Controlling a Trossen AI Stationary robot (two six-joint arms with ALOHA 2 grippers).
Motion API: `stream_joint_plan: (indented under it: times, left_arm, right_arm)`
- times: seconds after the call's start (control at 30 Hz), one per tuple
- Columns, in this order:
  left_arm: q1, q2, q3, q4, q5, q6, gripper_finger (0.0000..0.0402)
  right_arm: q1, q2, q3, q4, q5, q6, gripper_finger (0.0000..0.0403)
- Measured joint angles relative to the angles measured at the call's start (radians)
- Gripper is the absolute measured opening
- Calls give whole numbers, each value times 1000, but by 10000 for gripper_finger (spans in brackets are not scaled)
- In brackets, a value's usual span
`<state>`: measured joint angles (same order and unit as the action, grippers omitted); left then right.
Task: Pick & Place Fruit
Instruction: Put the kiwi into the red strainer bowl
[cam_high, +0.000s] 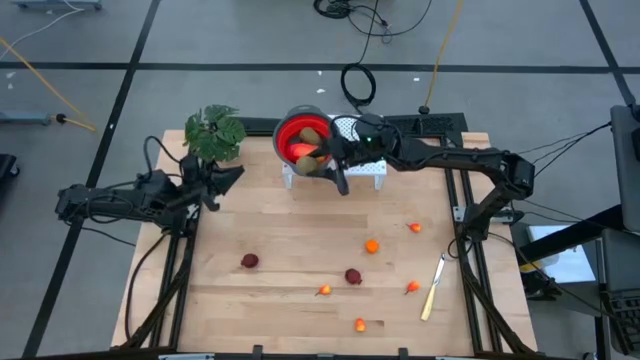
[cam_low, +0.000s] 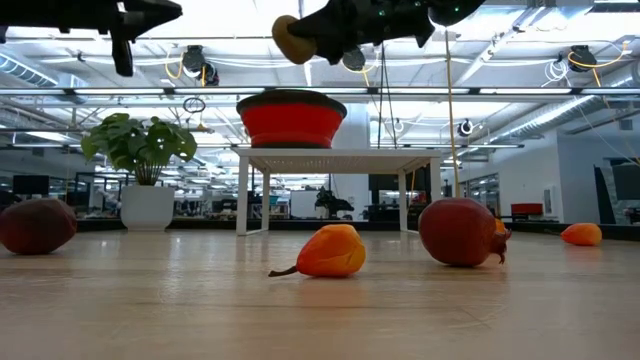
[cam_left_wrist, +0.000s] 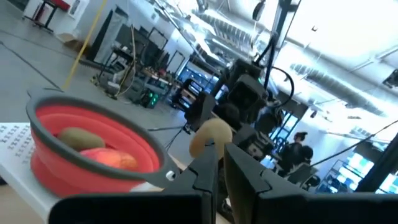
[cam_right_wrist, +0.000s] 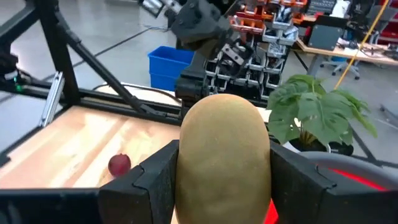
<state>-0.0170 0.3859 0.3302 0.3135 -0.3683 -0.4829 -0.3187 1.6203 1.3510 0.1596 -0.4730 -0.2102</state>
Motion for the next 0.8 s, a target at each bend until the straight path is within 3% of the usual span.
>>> stream_joint_plan:
  times: [0.2, 0.37, 0.53, 0.63, 0.8]
  left_arm:
    - [0, 0, 0, 5, 0, -21, 26]
    - [0, 6, 0, 43, -11, -126, 26]
    - [0, 115, 1, 182, -53, -159, 35]
    - [0, 210, 13, 264, -86, -153, 69]
    - [0, 349, 81, 267, -105, -144, 168]
  right_arm:
    - [8, 0, 0, -1, 3, -19, 201]
    - [8, 0, 0, 2, 4, -32, 201]
    - [26, 0, 0, 2, 26, -107, 201]
    - [42, 0, 0, 1, 84, -149, 201]
    - [63, 0, 0, 1, 167, -223, 201]
